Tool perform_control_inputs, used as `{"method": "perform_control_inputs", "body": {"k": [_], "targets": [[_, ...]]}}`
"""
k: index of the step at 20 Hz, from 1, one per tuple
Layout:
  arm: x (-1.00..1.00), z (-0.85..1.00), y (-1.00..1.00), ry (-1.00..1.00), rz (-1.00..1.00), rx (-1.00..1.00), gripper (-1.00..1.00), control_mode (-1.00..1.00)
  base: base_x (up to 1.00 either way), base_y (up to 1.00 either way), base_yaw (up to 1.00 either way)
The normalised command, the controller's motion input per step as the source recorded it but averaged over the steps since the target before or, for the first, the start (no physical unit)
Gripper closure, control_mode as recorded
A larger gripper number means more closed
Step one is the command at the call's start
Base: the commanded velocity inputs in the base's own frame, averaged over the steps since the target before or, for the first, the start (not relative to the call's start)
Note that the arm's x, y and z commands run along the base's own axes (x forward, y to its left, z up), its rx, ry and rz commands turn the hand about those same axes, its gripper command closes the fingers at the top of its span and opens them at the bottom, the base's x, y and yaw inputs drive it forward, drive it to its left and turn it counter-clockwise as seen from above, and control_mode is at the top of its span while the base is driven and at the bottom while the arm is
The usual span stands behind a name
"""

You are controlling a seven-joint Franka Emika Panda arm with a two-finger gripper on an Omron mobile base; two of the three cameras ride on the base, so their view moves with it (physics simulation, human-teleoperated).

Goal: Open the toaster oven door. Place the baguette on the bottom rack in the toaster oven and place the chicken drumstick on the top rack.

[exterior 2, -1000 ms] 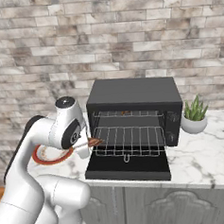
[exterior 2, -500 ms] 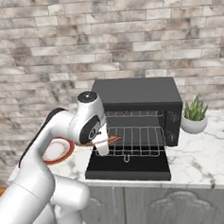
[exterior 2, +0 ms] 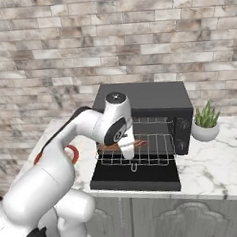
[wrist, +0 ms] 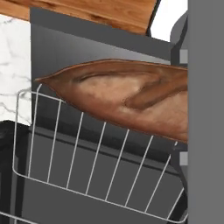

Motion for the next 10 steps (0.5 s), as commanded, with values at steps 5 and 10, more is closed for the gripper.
{"method": "perform_control_inputs", "body": {"k": [5,10], "targets": [[0.18,-0.08,-0.13,0.00,0.00,0.05,1.00,-1.00,0.00,0.00,0.00],[0.20,-0.12,-0.10,0.00,-0.01,0.09,1.00,-1.00,0.00,0.00,0.00]]}}
